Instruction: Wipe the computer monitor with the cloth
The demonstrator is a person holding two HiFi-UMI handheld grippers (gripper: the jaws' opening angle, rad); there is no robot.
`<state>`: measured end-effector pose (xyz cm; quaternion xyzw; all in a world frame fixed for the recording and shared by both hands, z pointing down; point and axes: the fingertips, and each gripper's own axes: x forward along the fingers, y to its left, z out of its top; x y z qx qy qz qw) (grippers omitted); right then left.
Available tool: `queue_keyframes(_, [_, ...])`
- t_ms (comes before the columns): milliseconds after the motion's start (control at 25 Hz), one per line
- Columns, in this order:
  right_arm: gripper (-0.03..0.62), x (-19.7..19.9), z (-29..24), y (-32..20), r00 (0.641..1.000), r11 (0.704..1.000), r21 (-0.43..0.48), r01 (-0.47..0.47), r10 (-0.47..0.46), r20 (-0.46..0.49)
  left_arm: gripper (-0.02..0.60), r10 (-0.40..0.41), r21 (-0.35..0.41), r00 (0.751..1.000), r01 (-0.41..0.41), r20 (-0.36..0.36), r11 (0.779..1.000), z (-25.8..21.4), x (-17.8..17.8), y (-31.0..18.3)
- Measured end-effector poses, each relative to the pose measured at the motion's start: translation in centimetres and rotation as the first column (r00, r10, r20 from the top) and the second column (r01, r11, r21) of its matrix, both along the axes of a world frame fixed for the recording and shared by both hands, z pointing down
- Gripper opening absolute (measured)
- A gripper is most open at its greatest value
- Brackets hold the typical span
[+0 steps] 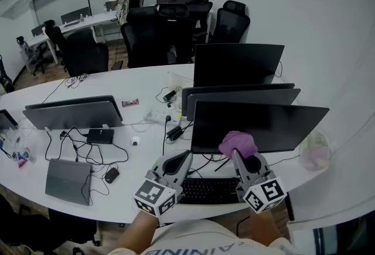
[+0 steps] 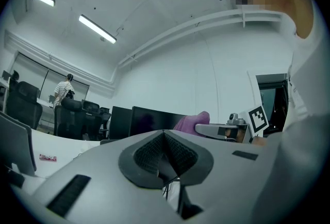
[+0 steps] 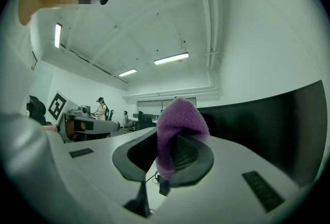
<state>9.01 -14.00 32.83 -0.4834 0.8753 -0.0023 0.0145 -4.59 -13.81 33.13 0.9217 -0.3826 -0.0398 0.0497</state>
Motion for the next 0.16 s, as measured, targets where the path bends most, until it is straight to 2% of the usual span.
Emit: queue_keyframes(160, [0.054,-0.19,-0.14,0.33,1.0,1.0,-0.001,0.003,-0.003,0.006,0.005,0.005,-0.006,1.0,-0.005,0.009,1.0,0.28,0.04,0.24])
